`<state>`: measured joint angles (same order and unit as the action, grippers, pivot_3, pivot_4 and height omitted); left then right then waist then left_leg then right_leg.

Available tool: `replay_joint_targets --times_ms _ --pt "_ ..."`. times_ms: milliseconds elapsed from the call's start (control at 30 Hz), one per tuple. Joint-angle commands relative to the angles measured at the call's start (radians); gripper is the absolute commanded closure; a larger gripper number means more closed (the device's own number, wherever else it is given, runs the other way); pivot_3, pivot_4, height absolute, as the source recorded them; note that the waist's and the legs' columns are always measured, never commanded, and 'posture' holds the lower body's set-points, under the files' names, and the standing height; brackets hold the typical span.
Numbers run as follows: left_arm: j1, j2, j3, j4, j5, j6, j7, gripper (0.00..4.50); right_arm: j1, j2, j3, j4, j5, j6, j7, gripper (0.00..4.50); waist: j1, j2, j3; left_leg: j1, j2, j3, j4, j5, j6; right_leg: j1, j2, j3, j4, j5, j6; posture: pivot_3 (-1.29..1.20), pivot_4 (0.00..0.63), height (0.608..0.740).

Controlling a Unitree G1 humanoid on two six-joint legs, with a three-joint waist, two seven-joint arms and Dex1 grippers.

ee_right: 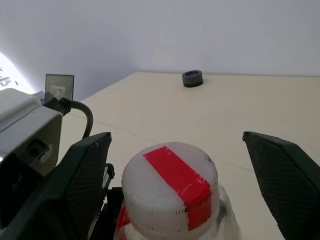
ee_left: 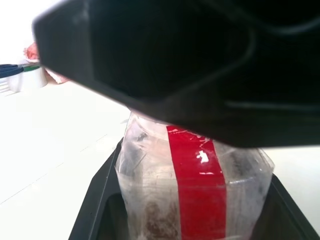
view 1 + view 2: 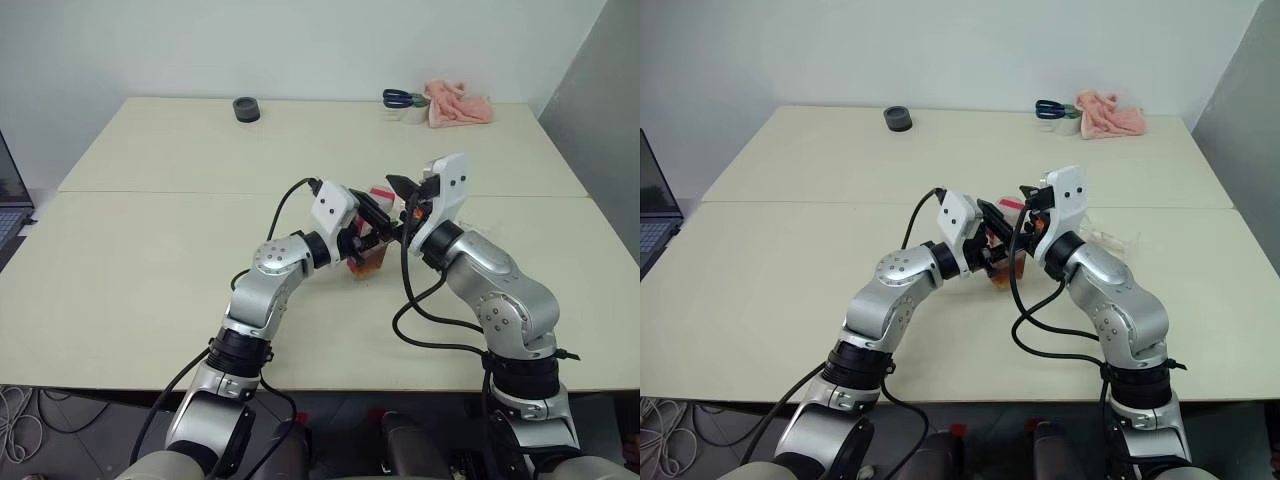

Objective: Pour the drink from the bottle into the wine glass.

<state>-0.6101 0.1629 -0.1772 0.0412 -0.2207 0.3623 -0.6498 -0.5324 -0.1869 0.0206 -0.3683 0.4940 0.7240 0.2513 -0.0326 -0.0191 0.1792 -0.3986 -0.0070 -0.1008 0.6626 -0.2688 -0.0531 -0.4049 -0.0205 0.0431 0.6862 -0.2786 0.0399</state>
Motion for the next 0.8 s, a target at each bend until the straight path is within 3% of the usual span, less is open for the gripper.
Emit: replay_joint_targets --times_ms 33,167,200,400,567,667,800 --pt "-0.024 -0.003 0.006 -0.054 -0.011 -0.019 -0.005 2.71 -0.005 -0.003 -0.003 -0.031 0.001 -0.017 0.013 0.96 0.000 0.000 0.000 0.000 0.000 0.000 0.000 0.000 0.000 0.000 0.000 0.000 0.000 0.000 0.000 0.00 0.150 0.740" --pt "-0.022 0.001 0.005 -0.058 -0.012 -0.018 -0.009 2.71 0.004 -0.008 0.003 -0.033 -0.008 -0.025 0.023 2.41 0.000 0.000 0.000 0.000 0.000 0.000 0.000 0.000 0.000 0.000 0.000 0.000 0.000 0.000 0.000 0.00 0.150 0.740" --pt "-0.021 0.001 0.005 -0.060 -0.013 -0.017 -0.010 2.71 0.005 -0.009 0.004 -0.033 -0.012 -0.030 0.024 2.54 0.000 0.000 0.000 0.000 0.000 0.000 0.000 0.000 0.000 0.000 0.000 0.000 0.000 0.000 0.000 0.00 0.150 0.740" --pt "0.014 0.056 0.007 -0.162 -0.070 0.047 -0.079 2.71 -0.024 -0.025 -0.002 -0.029 0.009 -0.042 0.075 2.53 -0.003 0.000 0.000 0.000 0.000 0.000 0.000 0.000 0.000 0.000 0.000 0.000 0.000 0.000 0.000 0.00 0.150 0.740" --pt "0.012 0.213 0.051 -0.390 -0.351 0.284 -0.291 2.71 -0.171 -0.107 -0.046 -0.039 0.307 0.070 0.374 2.53 -0.009 0.002 0.004 0.000 0.001 0.000 0.000 0.000 0.000 -0.001 0.000 0.000 0.001 0.000 0.000 0.00 0.150 0.740" --pt "-0.023 0.321 0.116 -0.485 -0.596 0.455 -0.410 2.71 -0.265 -0.163 -0.071 -0.012 0.545 0.215 0.527 2.53 -0.010 0.003 0.004 0.000 0.001 -0.002 0.000 0.000 0.000 0.000 0.001 -0.002 -0.001 0.000 0.000 0.00 0.150 0.740" --pt "-0.080 0.384 0.153 -0.468 -0.713 0.551 -0.443 2.71 -0.300 -0.206 -0.064 0.008 0.609 0.277 0.585 2.53 -0.007 0.003 0.004 0.000 0.001 -0.002 0.000 0.000 0.000 0.002 0.000 -0.003 -0.003 0.000 0.000 0.00 0.150 0.740"
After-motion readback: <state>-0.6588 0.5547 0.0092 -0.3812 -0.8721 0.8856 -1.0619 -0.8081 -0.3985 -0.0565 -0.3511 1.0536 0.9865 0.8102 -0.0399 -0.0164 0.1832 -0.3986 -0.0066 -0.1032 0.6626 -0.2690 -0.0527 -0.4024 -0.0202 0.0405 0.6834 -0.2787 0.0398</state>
